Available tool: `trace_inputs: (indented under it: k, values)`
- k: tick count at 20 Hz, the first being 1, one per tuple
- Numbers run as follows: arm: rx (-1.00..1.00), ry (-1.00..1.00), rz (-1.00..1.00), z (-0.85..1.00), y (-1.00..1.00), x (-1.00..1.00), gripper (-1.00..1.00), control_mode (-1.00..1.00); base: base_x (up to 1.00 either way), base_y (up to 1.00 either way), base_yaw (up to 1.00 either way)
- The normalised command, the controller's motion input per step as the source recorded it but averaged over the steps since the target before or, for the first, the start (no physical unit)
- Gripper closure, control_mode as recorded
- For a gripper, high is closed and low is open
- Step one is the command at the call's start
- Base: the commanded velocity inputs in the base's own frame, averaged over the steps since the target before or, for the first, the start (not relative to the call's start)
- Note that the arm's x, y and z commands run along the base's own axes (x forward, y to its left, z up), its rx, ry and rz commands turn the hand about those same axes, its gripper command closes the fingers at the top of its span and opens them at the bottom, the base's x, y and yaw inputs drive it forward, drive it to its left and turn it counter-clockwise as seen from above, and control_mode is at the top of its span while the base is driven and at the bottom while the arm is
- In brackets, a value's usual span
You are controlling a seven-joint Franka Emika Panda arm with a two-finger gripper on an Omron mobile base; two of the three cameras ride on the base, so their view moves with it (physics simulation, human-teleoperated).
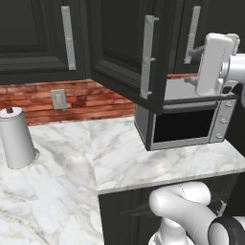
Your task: Open the cabinet. Pick the bar soap and place it next to the sink. Then close the cabinet.
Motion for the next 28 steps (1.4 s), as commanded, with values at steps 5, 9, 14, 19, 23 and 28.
trace_inputs:
  k: [5,9,14,19,23,28]
  values:
    - [0.03,0.05,0.02,0.00,0.22,0.23,-1.00,-1.00,0.00,0.00,0.00]
    - [0.00,0.04,0.04,0.00,0.25,0.16,-1.00,-1.00,0.00,0.00,0.00]
    - [0.00,0.06,0.04,0.00,0.29,0.08,-1.00,-1.00,0.00,0.00,0.00]
    - [0.00,0.07,0.04,0.00,0.30,0.00,-1.00,-1.00,0.00,0.00,0.00]
    - [0.00,0.09,0.02,0.00,0.35,0.00,-1.00,-1.00,0.00,0.00,0.00]
    - [0.00,0.09,0.05,0.00,0.33,0.00,-1.00,-1.00,0.00,0.00,0.00]
